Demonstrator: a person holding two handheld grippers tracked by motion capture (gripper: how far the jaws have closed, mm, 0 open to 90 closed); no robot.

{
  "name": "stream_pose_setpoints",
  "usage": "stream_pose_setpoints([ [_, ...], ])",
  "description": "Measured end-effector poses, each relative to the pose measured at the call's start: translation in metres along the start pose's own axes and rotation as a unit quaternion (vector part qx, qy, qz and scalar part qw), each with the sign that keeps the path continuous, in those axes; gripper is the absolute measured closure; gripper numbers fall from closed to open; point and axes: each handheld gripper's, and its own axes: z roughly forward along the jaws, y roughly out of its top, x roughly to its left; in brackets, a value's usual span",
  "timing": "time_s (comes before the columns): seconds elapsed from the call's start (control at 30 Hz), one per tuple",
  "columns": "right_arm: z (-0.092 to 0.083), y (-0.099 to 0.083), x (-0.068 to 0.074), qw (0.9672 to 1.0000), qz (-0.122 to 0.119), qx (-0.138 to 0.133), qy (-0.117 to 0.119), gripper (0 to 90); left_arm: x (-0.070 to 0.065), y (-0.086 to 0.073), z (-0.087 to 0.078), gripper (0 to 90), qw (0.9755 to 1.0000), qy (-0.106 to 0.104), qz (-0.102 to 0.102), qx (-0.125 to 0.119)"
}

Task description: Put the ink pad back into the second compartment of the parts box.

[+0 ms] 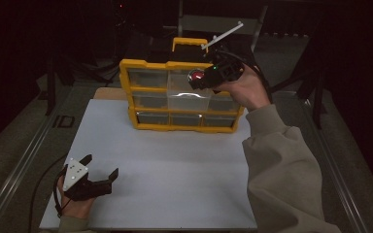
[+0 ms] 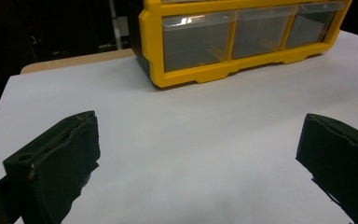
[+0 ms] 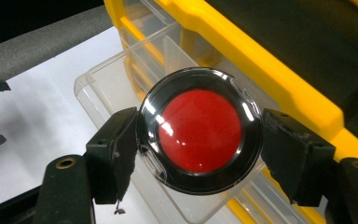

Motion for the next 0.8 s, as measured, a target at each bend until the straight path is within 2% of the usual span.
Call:
stream_pose_setpoints([
  [0.17, 0.0040, 0.0006, 0.0004, 0.9999, 0.010, 0.001, 0.006, 29.6, 0.0001, 0.0000, 0.0001, 0.0, 1.0000, 0.001, 0.000, 0.000],
  [0.43, 0.0077, 0.0004, -0.0023, 0.9989, 0.035, -0.028, 0.012, 29.1, 0.0001, -0.0002, 0.0004, 0.0, 1.0000, 0.001, 0.000, 0.001],
  [0.47, 0.0087, 0.0001, -0.0027, 0.9988, 0.037, -0.030, 0.013, 24.8, 0.0000, -0.0001, 0.0004, 0.0, 1.0000, 0.000, 0.000, 0.000],
  [0.5, 0.0092, 0.0003, -0.0026, 0.9986, 0.042, -0.033, 0.006, 15.7, -0.0001, -0.0002, 0.0005, 0.0, 1.0000, 0.001, 0.000, 0.000],
  [0.53, 0.0096, 0.0007, -0.0025, 0.9985, 0.044, -0.033, 0.002, 11.8, -0.0001, -0.0002, 0.0005, 0.0, 1.0000, 0.001, 0.000, 0.001],
  [0.63, 0.0087, 0.0004, -0.0013, 0.9988, 0.032, -0.036, -0.004, 9.0, 0.0001, -0.0002, 0.0005, 0.0, 1.0000, 0.000, 0.000, 0.001],
  [0.7, 0.0073, -0.0002, -0.0004, 0.9989, 0.024, -0.036, -0.017, 8.6, 0.0001, -0.0002, 0.0004, 0.0, 1.0000, 0.000, 0.000, 0.000],
  [0.8, 0.0051, -0.0013, -0.0013, 0.9989, 0.021, -0.036, -0.023, 8.6, -0.0002, -0.0002, 0.0007, 0.0, 1.0000, 0.000, 0.001, 0.001],
])
